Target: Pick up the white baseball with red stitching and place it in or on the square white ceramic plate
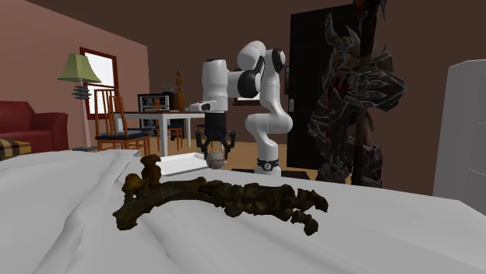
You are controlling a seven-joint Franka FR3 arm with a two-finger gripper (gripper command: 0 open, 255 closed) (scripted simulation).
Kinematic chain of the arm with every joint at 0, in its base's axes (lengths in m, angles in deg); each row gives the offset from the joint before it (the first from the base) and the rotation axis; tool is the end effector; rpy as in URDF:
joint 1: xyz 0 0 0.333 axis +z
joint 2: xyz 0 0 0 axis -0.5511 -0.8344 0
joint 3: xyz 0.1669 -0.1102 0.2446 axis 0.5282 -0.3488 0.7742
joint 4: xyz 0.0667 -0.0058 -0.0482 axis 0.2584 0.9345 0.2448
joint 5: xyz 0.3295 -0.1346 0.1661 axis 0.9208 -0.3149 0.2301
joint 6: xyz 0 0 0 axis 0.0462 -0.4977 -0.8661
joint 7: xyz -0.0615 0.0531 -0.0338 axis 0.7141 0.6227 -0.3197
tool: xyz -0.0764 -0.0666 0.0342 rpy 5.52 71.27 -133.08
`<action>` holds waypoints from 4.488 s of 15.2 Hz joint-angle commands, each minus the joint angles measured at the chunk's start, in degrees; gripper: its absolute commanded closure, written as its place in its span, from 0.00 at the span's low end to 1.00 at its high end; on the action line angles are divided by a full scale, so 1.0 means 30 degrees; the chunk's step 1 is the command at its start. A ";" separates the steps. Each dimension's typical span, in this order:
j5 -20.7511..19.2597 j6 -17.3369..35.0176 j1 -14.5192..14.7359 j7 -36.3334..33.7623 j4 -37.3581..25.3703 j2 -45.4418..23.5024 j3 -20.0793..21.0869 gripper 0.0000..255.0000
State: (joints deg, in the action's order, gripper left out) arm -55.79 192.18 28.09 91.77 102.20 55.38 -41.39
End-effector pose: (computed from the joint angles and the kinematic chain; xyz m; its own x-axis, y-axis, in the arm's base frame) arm 0.4011 -0.1836 0.3905 0.9961 0.0855 -0.0224 0.0857 -0.9963 0.0086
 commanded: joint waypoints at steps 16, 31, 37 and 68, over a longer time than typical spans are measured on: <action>-0.0334 -0.4005 -0.0413 0.0782 -0.2534 0.1567 -0.0220 1.00; -0.0921 -0.3069 -0.2219 0.6282 -0.3829 -0.0229 -0.4206 1.00; -0.0767 -0.1438 -0.2199 0.6431 -0.2800 -0.0877 -0.4480 1.00; -0.6476 0.9358 -0.4768 0.4064 0.4174 0.1451 -0.4217 1.00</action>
State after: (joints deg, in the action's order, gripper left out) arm -75.21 220.24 13.77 103.95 114.68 59.77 -54.05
